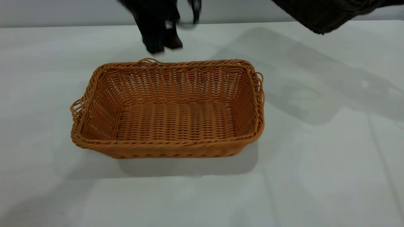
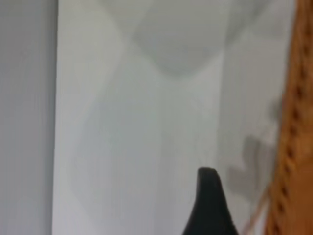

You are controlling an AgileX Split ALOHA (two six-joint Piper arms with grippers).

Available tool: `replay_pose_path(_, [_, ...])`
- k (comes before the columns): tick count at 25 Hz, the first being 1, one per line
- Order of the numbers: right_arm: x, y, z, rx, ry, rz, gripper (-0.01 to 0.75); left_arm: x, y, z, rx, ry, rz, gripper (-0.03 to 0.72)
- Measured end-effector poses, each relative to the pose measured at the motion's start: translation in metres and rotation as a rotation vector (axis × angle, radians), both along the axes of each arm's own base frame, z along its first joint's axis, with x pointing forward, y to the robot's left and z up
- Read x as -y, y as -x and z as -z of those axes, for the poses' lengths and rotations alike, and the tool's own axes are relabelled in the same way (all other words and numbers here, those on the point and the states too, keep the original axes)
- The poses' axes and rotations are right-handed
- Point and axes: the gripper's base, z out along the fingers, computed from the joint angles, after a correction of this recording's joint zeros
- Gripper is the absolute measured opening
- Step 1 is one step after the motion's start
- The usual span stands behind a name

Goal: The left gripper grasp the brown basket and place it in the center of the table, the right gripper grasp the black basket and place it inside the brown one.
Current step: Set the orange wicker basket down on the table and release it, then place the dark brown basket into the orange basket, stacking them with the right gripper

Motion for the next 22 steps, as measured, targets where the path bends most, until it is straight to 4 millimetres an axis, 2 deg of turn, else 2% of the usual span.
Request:
replay_pose_path(1, [0.000,0.000,0.000,-0.004,-0.004,-0.003,0.087,-0.003,0.007,-0.016,-0.024,-0.003,0.008,0.475])
replay_pose_path(3, [-0.006,0.001,0.000,-0.018,-0.003,-0.020,0.087,-0.010,0.023,-0.061,-0.027,0.011,0.019,0.469])
replay_pose_path(5, [-0.020,0.002,0.001,-0.030,0.011,-0.071,0.087,-0.018,0.042,-0.104,-0.013,0.036,0.024,0.461])
replay_pose_path(8, [-0.059,0.008,0.003,-0.039,0.053,-0.213,0.087,-0.034,0.073,-0.168,0.082,0.111,0.013,0.454])
replay_pose_path(11, [-0.107,0.018,0.005,-0.038,0.087,-0.365,0.087,-0.048,0.098,-0.209,0.173,0.184,-0.004,0.453])
replay_pose_path(14, [-0.153,0.032,0.007,-0.035,0.114,-0.481,0.087,-0.058,0.116,-0.233,0.223,0.228,-0.014,0.453])
replay_pose_path(17, [-0.184,0.042,0.019,-0.039,0.166,-0.554,0.087,-0.063,0.126,-0.245,0.253,0.245,-0.012,0.453])
replay_pose_path(19, [-0.194,0.047,0.030,-0.057,0.198,-0.582,0.087,-0.065,0.129,-0.247,0.254,0.247,-0.012,0.453])
replay_pose_path(22, [-0.195,0.047,0.047,-0.085,0.235,-0.600,0.087,-0.065,0.130,-0.246,0.243,0.241,-0.011,0.453])
